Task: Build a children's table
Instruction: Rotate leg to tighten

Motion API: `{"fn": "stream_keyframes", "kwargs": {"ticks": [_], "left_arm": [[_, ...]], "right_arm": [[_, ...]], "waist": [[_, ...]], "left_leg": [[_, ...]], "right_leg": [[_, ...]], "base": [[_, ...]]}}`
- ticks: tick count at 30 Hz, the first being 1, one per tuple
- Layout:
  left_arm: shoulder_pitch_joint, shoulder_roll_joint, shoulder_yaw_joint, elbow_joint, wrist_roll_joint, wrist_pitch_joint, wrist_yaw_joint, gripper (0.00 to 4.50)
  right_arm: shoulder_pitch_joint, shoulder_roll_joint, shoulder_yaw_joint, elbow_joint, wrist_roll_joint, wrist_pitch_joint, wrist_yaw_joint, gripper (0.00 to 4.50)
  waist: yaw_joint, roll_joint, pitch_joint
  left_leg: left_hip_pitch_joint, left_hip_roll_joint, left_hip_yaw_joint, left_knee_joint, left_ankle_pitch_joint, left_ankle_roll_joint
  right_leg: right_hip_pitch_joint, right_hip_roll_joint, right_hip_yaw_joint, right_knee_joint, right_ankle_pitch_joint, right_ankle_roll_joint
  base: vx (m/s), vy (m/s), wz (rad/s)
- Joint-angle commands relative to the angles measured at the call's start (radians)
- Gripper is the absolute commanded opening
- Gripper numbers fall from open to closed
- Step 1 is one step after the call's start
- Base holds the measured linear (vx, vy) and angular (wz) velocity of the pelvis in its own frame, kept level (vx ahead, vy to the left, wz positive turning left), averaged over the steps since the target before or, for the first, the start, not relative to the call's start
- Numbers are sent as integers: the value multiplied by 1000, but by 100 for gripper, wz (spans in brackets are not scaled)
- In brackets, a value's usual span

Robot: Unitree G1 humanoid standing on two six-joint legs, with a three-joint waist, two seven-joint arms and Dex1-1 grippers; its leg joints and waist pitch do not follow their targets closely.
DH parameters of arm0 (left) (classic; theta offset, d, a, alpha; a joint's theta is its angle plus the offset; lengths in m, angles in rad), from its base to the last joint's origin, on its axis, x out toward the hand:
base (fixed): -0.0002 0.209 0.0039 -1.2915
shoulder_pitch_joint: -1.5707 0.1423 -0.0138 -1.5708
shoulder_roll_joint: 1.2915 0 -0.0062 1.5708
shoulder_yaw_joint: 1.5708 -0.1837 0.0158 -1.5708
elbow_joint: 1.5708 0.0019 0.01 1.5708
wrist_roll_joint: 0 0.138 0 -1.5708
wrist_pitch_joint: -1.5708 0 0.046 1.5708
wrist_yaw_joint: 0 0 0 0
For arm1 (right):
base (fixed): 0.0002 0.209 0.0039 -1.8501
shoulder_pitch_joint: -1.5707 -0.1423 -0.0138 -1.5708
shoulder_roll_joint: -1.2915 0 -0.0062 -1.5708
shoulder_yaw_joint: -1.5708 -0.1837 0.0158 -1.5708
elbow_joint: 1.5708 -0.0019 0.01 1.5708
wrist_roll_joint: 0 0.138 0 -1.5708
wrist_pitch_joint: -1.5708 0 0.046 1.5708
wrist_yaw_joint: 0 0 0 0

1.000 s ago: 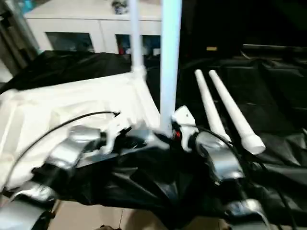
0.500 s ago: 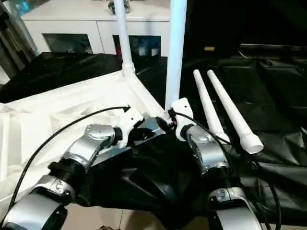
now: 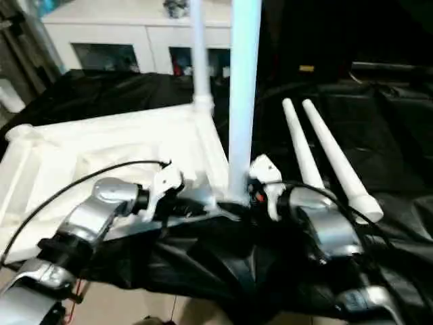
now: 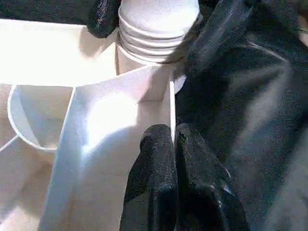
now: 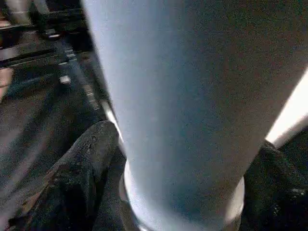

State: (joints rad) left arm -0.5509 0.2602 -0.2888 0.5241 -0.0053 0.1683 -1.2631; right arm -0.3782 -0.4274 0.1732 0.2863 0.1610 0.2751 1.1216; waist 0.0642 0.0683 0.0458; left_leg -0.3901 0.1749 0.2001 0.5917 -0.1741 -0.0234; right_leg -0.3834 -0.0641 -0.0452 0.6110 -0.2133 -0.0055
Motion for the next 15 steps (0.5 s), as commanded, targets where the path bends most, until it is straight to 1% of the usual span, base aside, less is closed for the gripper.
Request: {"fn": "stream_keyframes", "kwargs": {"ticks": [1, 3, 4, 6, 8, 9, 11, 12, 13, 15], "left_arm": [[-17, -34, -56, -87, -56, -3, -85, 0], [-10, -18, -62, -107, -63, 7, -112, 0], [-6, -6, -66, -120, -66, 13, -131, 0], [-3, 0, -67, -127, -67, 15, -134, 0], [1, 1, -65, -132, -65, 14, -128, 0], [3, -1, -64, -133, -63, 14, -120, 0], [3, -18, -55, -125, -51, 9, -87, 0], [3, -21, -54, -123, -49, 9, -82, 0], [0, -32, -47, -113, -42, 4, -57, 0], [-12, -53, -33, -86, -26, 7, -2, 0]], "right_arm": [[3, 26, 97, -78, 35, 17, 83, 345], [11, 18, 102, -94, 40, 21, 95, 337], [17, 12, 106, -109, 42, 29, 105, 332], [21, 13, 106, -119, 43, 40, 108, 305], [24, 14, 105, -125, 47, 50, 107, 292], [25, 16, 105, -127, 48, 53, 104, 283], [25, 30, 95, -121, 43, 58, 77, 279], [25, 32, 93, -120, 42, 58, 73, 279], [21, 42, 86, -109, 35, 56, 51, 278], [12, 62, 74, -81, 17, 53, -4, 277]], "waist": [[0, -18, -56], [0, -19, -55], [0, -15, -56], [0, -16, -57], [0, -17, -57], [0, -17, -58], [-1, -18, -59], [-1, -21, -59], [-1, -19, -58], [-4, -21, -57]], "left_leg": [[29, 69, -30, -68, -225, 72], [27, 68, -31, -69, -222, 67], [28, 67, -31, -69, -220, 65], [27, 66, -30, -68, -213, 63], [25, 65, -31, -67, -204, 63], [24, 65, -31, -67, -199, 64], [24, 64, -31, -65, -189, 69], [23, 63, -30, -65, -186, 71], [24, 63, -30, -64, -187, 70], [23, 62, -31, -65, -192, 65]], "right_leg": [[30, -83, 45, -83, -207, -237], [30, -85, 45, -83, -212, -235], [29, -86, 46, -83, -213, -235], [30, -84, 44, -81, -197, -236], [32, -85, 44, -80, -184, -238], [33, -85, 44, -79, -177, -239], [33, -84, 43, -78, -161, -241], [33, -84, 43, -78, -160, -241], [31, -85, 44, -80, -172, -239], [32, -85, 43, -81, -192, -234]], "base": [[0, 0, 0], [0, 0, 0], [0, 0, 0], [0, 0, 0], [0, 0, 0], [0, 0, 0], [0, 0, 0], [0, 0, 0], [0, 0, 0], [0, 0, 0]]}}
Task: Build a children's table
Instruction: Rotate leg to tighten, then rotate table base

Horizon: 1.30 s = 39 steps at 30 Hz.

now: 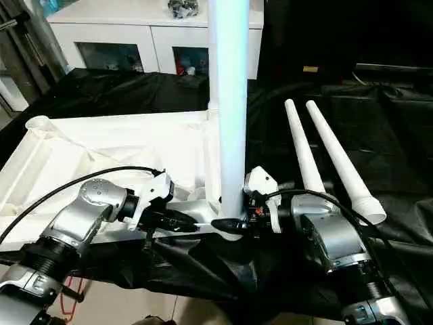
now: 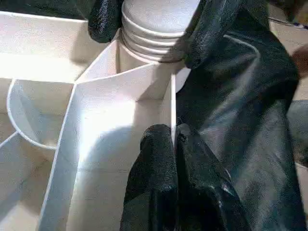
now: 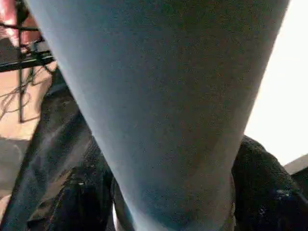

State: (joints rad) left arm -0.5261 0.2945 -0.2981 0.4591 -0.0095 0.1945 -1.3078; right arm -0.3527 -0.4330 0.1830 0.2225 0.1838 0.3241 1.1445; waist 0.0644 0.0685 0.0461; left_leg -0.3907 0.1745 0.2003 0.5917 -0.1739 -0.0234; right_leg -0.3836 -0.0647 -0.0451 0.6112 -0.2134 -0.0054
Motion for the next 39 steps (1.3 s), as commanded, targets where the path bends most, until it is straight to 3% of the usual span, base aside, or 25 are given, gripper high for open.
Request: {"fn": "stream_keyframes", "kwargs": {"ticks": [1, 6, 9, 13, 15, 16, 20, 22, 23, 24, 27, 30, 31, 35, 36, 37, 38, 39], "left_arm": [[-37, -87, -24, -20, -22, -19, 43, 0], [-113, -176, 26, 117, 29, -5, 296, 0], [-165, -231, 58, 199, 52, 6, 460, 0], [-200, -271, 88, 244, 58, 36, 562, 0], [-213, -286, 88, 267, 72, 32, 602, 0], [-219, -292, 87, 280, 77, 22, 609, 0], [-229, -306, 81, 320, 81, -16, 605, 0], [-227, -305, 73, 328, 84, -38, 606, 0], [-226, -304, 69, 328, 85, -46, 601, 0], [-223, -302, 65, 332, 89, -79, 606, 0], [-221, -305, 68, 340, 85, -113, 609, 0], [-232, -322, 101, 379, 69, -148, 651, 0], [-232, -322, 101, 379, 68, -148, 651, 28], [-218, -300, 133, 363, 63, -167, 697, 46], [-218, -300, 133, 363, 63, -167, 697, 46], [-205, -269, 147, 331, 78, -181, 745, 62], [-203, -264, 149, 326, 80, -182, 750, 66], [-172, -212, 188, 238, 80, -141, 785, 78]], "right_arm": [[-14, 67, 64, -17, -6, 4, -27, 277], [-94, 171, 5, 194, -111, 0, -353, 276], [-137, 228, -40, 292, -126, 5, -514, 275], [-164, 261, -62, 360, -147, -9, -627, 275], [-171, 282, -79, 389, -149, -27, -663, 275], [-176, 293, -89, 403, -147, -37, -672, 330], [-190, 307, -107, 412, -133, -73, -663, 353], [-179, 288, -94, 370, -141, -106, -652, 381], [-174, 281, -90, 354, -143, -115, -652, 381], [-151, 257, -98, 286, -135, -101, -648, 381], [-110, 227, -119, 186, -109, -64, -635, 381], [9, 149, -143, -29, -70, -5, -555, 381], [11, 148, -143, -31, -70, -5, -554, 388], [129, 78, -146, -222, -19, 61, -489, 390], [130, 78, -146, -222, -19, 61, -489, 390], [159, 56, -121, -277, 3, 100, -458, 390], [162, 54, -117, -283, 5, 104, -453, 390], [157, 66, -82, -266, -11, 126, -455, 390]], "waist": [[-5, -21, -57], [-20, -23, -58], [-34, -23, -57], [-31, -30, -66], [-31, -28, -67], [-28, -24, -67], [-28, -22, -62], [-29, -29, -60], [-27, -27, -60], [-28, -38, -61], [-16, -36, -64], [-6, -40, -62], [0, -41, -64], [-4, -27, -58], [-3, -30, -59], [-6, -23, -59], [-7, -27, -58], [-10, -21, -59]], "left_leg": [[24, 62, -31, -65, -191, 63], [24, 55, -33, -64, -198, 40], [27, 52, -33, -64, -213, 25], [18, 51, -32, -57, -135, 67], [17, 49, -30, -53, -113, 91], [17, 48, -29, -51, -105, 102], [22, 53, -31, -57, -164, 90], [23, 54, -32, -60, -180, 84], [23, 55, -32, -60, -180, 83], [21, 55, -31, -60, -171, 85], [19, 54, -30, -56, -124, 109], [19, 54, -30, -56, -122, 126], [18, 56, -31, -54, -117, 130], [17, 56, -35, -61, -174, 114], [20, 59, -35, -61, -181, 110], [16, 57, -38, -62, -181, 103], [17, 58, -37, -63, -187, 103], [15, 62, -43, -65, -184, 95]], "right_leg": [[32, -85, 43, -83, -197, -232], [31, -83, 42, -85, -230, -227], [30, -82, 43, -90, -250, -225], [42, -84, 42, -78, -125, -236], [41, -83, 41, -77, -85, -246], [41, -84, 42, -76, -70, -250], [39, -83, 39, -85, -137, -247], [40, -82, 39, -87, -159, -242], [40, -84, 40, -86, -162, -240], [42, -84, 40, -86, -154, -237], [45, -85, 43, -78, -99, -228], [45, -83, 44, -80, -88, -207], [46, -85, 43, -78, -82, -200], [43, -85, 39, -89, -165, -201], [41, -85, 40, -91, -165, -201], [42, -85, 39, -86, -154, -209], [43, -81, 38, -89, -151, -206], [45, -86, 38, -79, -132, -218]], "base": [[0, 0, 0], [0, 0, 0], [0, 0, 0], [0, 0, 0], [0, 0, 0], [0, 0, 0], [0, 0, 0], [0, 0, 0], [0, 0, 0], [0, 0, 0], [0, 0, 0], [0, 0, 0], [0, 0, 0], [0, 0, 0], [0, 0, 0], [0, 0, 0], [0, 0, 0], [0, 0, 0]]}}
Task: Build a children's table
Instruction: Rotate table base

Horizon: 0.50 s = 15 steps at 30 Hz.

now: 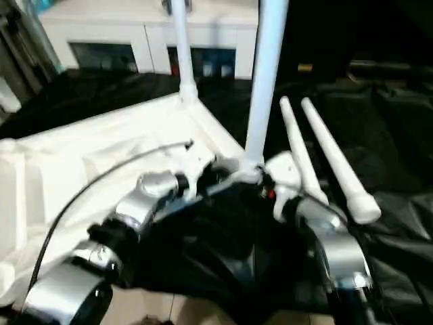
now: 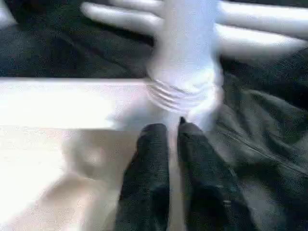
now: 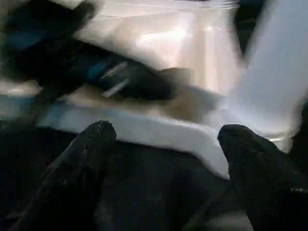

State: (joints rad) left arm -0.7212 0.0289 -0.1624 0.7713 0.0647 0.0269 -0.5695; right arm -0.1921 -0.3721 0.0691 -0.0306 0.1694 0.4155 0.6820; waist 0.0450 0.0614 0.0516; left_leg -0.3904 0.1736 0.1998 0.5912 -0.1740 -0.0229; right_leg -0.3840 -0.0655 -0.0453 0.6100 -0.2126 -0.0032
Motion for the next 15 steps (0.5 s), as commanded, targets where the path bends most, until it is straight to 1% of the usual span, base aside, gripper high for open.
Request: {"fn": "stream_keyframes", "kwargs": {"ticks": [1, 2, 3, 4, 5, 6, 7, 8, 9, 10, 11, 12, 13, 14, 15], "left_arm": [[34, 71, 67, -103, 5, 41, 59, 92], [46, 93, 82, -135, 9, 66, 69, 92], [60, 116, 98, -167, 14, 93, 80, 92], [60, 116, 98, -167, 14, 93, 80, 92], [84, 153, 125, -224, 29, 130, 96, 92], [109, 190, 153, -282, 42, 171, 112, 92], [145, 240, 192, -356, 59, 218, 126, 92], [197, 306, 234, -446, 83, 273, 135, 92], [199, 309, 235, -450, 84, 275, 136, 92], [228, 339, 254, -492, 93, 299, 129, 92], [228, 339, 254, -492, 93, 299, 129, 92], [271, 377, 274, -549, 109, 336, 123, 92], [333, 433, 296, -623, 134, 391, 105, 92], [333, 433, 296, -623, 134, 391, 105, 92], [361, 459, 305, -652, 148, 421, 101, 92]], "right_arm": [[-8, 14, 42, -3, -7, 46, -5, 390], [-17, 26, 49, 13, -25, 56, -22, 390], [-27, 40, 56, 31, -45, 68, -41, 390], [-27, 40, 56, 31, -45, 68, -41, 390], [-47, 57, 67, 69, -70, 59, -59, 390], [-66, 71, 78, 100, -90, 50, -74, 390], [-92, 93, 86, 136, -95, 50, -87, 390], [-120, 114, 102, 163, -87, 68, -103, 390], [-121, 114, 103, 164, -86, 68, -103, 390], [-134, 124, 112, 179, -85, 74, -107, 390], [-134, 124, 112, 179, -85, 74, -107, 390], [-149, 133, 129, 201, -93, 77, -109, 390], [-169, 142, 155, 231, -109, 82, -105, 390], [-169, 142, 155, 231, -109, 82, -105, 390], [-177, 147, 163, 240, -113, 85, -104, 390]], "waist": [[0, -17, -61], [-6, -14, -62], [-8, -22, -61], [-9, -19, -60], [-5, -22, -60], [-6, -20, -61], [-10, -30, -60], [-8, -29, -61], [-8, -30, -65], [-10, -21, -63], [-6, -21, -65], [5, -24, -68], [9, -29, -68], [12, -25, -69], [12, -25, -66]], "left_leg": [[9, 59, -40, -66, -186, 96], [15, 57, -40, -64, -200, 85], [17, 57, -40, -64, -199, 73], [15, 56, -40, -65, -196, 69], [23, 57, -37, -63, -208, 61], [20, 62, -42, -68, -197, 47], [14, 60, -40, -69, -188, 47], [16, 61, -42, -69, -175, 45], [18, 64, -43, -68, -162, 42], [17, 62, -41, -68, -139, 45], [24, 62, -37, -64, -128, 45], [28, 66, -36, -61, -104, 46], [19, 64, -38, -62, -74, 56], [21, 64, -36, -61, -68, 59], [22, 62, -33, -61, -73, 61]], "right_leg": [[44, -81, 37, -82, -138, -221], [40, -80, 36, -85, -159, -224], [38, -81, 38, -81, -174, -231], [37, -80, 37, -83, -186, -230], [32, -78, 40, -89, -209, -222], [34, -82, 39, -77, -192, -233], [35, -79, 39, -77, -186, -230], [35, -80, 39, -71, -171, -231], [35, -82, 39, -65, -146, -232], [31, -76, 39, -64, -107, -232], [27, -73, 41, -64, -66, -236], [26, -75, 43, -56, -12, -245], [31, -76, 40, -47, 29, -253], [27, -74, 40, -47, 38, -250], [23, -71, 41, -50, 37, -248]], "base": [[0, 0, 0], [0, 0, 0], [0, 0, 0], [0, 0, 0], [0, 0, 0], [0, 0, 0], [0, 0, 0], [0, 0, 0], [0, 0, 0], [0, 0, 0], [0, 0, 0], [0, 0, 0], [0, 0, 0], [0, 0, 0], [0, 0, 0]]}}
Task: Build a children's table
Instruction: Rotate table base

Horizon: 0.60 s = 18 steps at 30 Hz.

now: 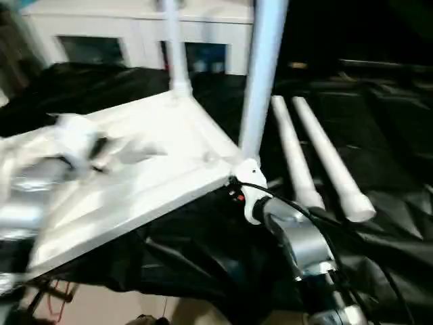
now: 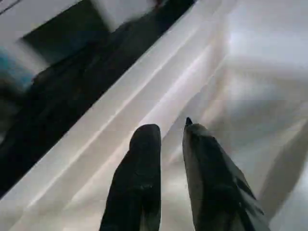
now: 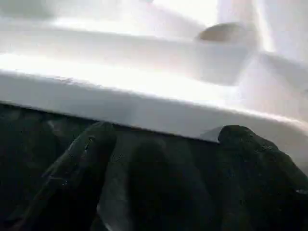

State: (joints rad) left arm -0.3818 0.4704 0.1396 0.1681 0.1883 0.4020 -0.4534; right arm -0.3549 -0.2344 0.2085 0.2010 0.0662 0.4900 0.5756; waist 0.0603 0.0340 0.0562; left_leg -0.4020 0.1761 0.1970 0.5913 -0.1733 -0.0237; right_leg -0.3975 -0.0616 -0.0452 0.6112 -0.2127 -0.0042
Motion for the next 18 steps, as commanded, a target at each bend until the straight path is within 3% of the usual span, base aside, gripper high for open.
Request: {"fn": "stream_keyframes", "kwargs": {"ticks": [1, 2, 3, 4, 5, 6, 8, 10, 12, 13, 18], "left_arm": [[52, 45, 11, -83, 44, 82, -16, 92], [67, 58, 15, -100, 54, 102, -15, 92], [100, 85, 23, -135, 58, 153, -17, 77], [100, 85, 23, -135, 58, 153, -17, 67], [117, 100, 24, -147, 51, 181, -25, 67], [140, 126, 0, -148, 43, 203, -60, 53], [154, 137, -26, -152, 29, 224, -94, 28], [156, 139, -51, -150, 15, 239, -127, 12], [159, 159, -110, -162, -4, 288, -210, 6], [159, 161, -116, -164, -7, 292, -219, 0], [157, 209, -207, -218, -87, 359, -401, 0]], "right_arm": [[-23, 18, 24, 17, -14, 12, -1, 390], [-27, 23, 23, 21, -16, 12, -4, 390], [-39, 33, 18, 37, -18, 8, -9, 390], [-39, 33, 18, 37, -18, 8, -9, 390], [-46, 39, 13, 49, -18, 4, -14, 390], [-53, 47, 6, 65, -12, 1, -24, 390], [-61, 53, 2, 84, -5, 0, -30, 390], [-66, 59, -1, 101, -4, 1, -35, 352], [-78, 72, -11, 138, -6, -7, -52, 352], [-80, 73, -12, 141, -6, -8, -54, 333], [-108, 91, -34, 191, -12, -34, -86, 299]], "waist": [[6, -3, -69], [6, -3, -69], [8, 1, -66], [7, 0, -64], [12, 2, -62], [15, 11, -62], [10, 3, -60], [13, 4, -58], [16, 27, -59], [16, 18, -60], [17, 17, -60]], "left_leg": [[32, 62, -31, -63, -95, 54], [32, 62, -31, -63, -95, 54], [37, 63, -32, -67, -146, 31], [35, 62, -33, -71, -158, 24], [43, 62, -31, -72, -193, 3], [46, 62, -33, -73, -212, -11], [38, 58, -37, -81, -250, -32], [47, 58, -35, -79, -290, -51], [47, 57, -40, -82, -313, -70], [47, 55, -39, -83, -324, -76], [46, 54, -39, -81, -314, -74]], "right_leg": [[38, -79, 42, -48, 26, -247], [38, -79, 42, -48, 26, -247], [34, -81, 44, -54, -33, -238], [35, -80, 43, -57, -54, -234], [28, -78, 45, -64, -92, -224], [26, -79, 46, -63, -105, -223], [30, -76, 46, -63, -143, -206], [21, -78, 50, -70, -172, -200], [21, -78, 49, -70, -179, -190], [20, -77, 49, -71, -178, -191], [23, -80, 51, -70, -180, -199]], "base": [[0, 0, 0], [0, 0, 0], [0, 0, 0], [0, 0, 0], [0, 0, 0], [0, 0, 0], [0, 0, 0], [0, 0, 0], [0, 0, 0], [0, 0, 0], [0, 0, 0]]}}
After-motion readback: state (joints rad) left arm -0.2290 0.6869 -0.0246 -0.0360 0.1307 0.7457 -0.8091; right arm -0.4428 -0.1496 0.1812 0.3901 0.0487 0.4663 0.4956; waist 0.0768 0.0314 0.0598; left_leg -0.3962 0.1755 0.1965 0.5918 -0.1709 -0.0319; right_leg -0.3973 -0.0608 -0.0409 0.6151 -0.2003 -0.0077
